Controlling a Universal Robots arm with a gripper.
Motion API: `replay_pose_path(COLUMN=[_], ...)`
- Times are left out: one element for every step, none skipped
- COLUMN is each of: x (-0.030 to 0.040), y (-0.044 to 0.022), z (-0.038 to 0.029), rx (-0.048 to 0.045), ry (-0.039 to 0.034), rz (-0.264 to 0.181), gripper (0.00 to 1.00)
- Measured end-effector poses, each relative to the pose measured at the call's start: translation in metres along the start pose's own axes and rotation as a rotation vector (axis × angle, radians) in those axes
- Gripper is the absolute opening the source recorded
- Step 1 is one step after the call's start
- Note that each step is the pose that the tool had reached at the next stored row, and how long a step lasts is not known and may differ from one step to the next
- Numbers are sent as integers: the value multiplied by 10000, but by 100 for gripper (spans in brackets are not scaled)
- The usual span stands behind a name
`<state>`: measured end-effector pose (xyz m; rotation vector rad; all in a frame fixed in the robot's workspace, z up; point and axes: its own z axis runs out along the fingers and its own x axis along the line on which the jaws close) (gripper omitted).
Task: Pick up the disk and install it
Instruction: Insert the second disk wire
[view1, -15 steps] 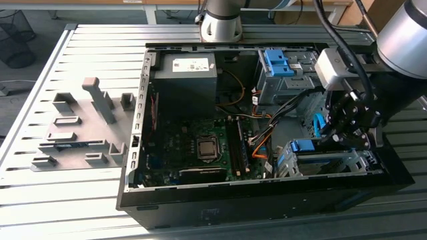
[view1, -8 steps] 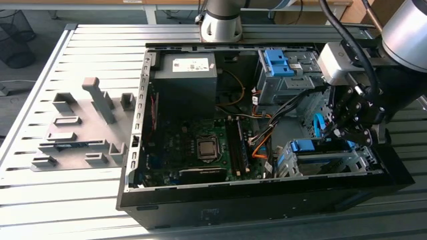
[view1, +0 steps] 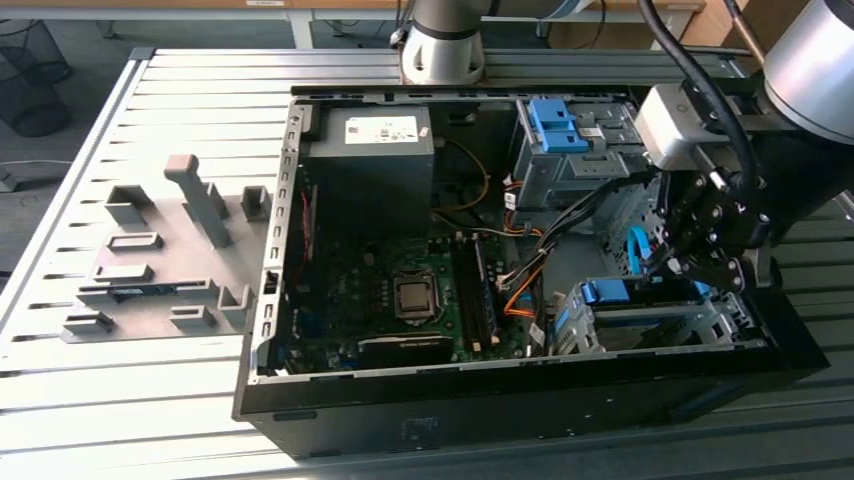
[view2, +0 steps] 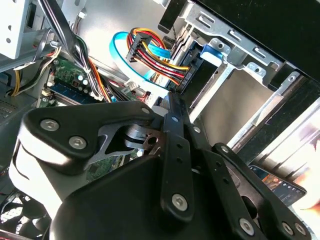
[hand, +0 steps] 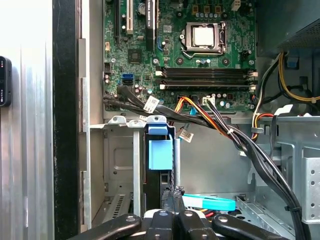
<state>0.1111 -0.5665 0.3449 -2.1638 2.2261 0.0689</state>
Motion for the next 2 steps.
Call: replay_pose_path(x=[0,0], y=[0,0], z=[-1,-1], rx=[0,0], ry=[1,1], rz=[0,0], gripper=[11,11])
